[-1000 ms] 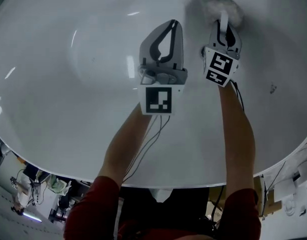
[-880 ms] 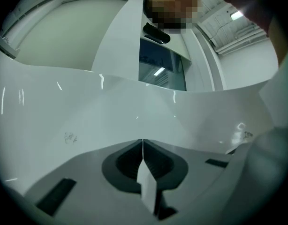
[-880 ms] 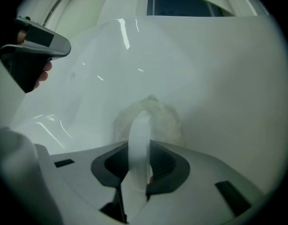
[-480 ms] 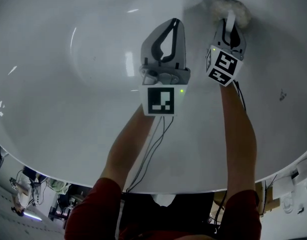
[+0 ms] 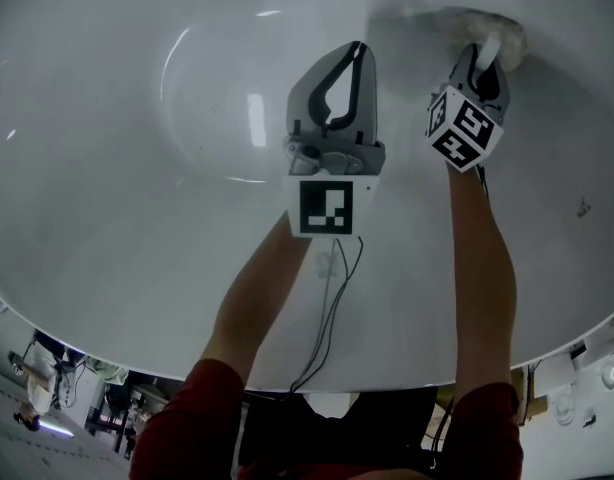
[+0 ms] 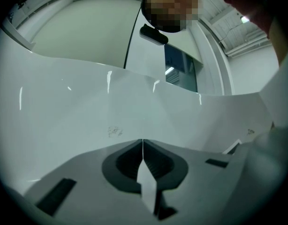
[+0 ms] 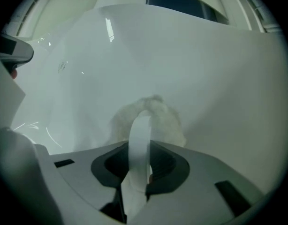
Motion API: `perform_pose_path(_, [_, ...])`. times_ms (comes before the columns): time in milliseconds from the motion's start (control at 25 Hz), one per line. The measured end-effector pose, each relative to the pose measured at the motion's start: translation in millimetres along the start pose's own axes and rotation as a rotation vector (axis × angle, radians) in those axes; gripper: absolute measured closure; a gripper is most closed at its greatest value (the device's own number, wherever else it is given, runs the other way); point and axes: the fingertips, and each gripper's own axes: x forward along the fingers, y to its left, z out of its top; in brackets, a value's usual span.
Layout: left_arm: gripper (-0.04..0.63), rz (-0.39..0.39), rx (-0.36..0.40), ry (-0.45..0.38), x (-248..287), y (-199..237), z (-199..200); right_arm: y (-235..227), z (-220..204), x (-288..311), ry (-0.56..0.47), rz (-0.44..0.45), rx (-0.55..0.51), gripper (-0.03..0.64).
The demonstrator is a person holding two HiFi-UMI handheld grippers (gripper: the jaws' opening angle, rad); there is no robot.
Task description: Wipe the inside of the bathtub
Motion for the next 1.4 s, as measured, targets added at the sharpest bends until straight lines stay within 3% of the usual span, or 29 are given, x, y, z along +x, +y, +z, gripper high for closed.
perform_pose_path(240, [0.58, 0.021, -0.016, -0.001, -4, 14, -3, 4, -3, 5, 0.015, -0.03, 0.059, 0.522])
perform_pose_path(400, [0.58, 0.044, -0.008, 0.004, -13, 33, -4, 32, 0, 4, 0.015, 0.002, 0.071, 0.522])
perform_pose_path(680, [0.58, 0.113, -0.001, 0.012, -72, 152, -10, 177, 6, -15, 0.007, 0.07, 0.058, 0.522])
perform_pose_path(880, [0.58, 0.167, -0.013, 0.031, -106, 214, -23, 271, 6, -25, 0.001, 0.191, -0.036, 0.522])
perform_pose_path(1080, [0.58, 0.164, 0.016, 0.04, -106, 226, -13, 287, 24, -15, -0.007, 0.181, -0.034, 0.522])
perform_pose_path(1280, [0.58, 0.201, 0.017, 0.046, -137, 306, -7, 367, 40, -25, -0.015, 0.192, -0.046, 0.522])
perform_pose_path(1400, [0.58, 0.231, 0.011, 0.033, -155, 354, -10, 432, 42, -30, -0.027, 0.252, -0.077, 0.522])
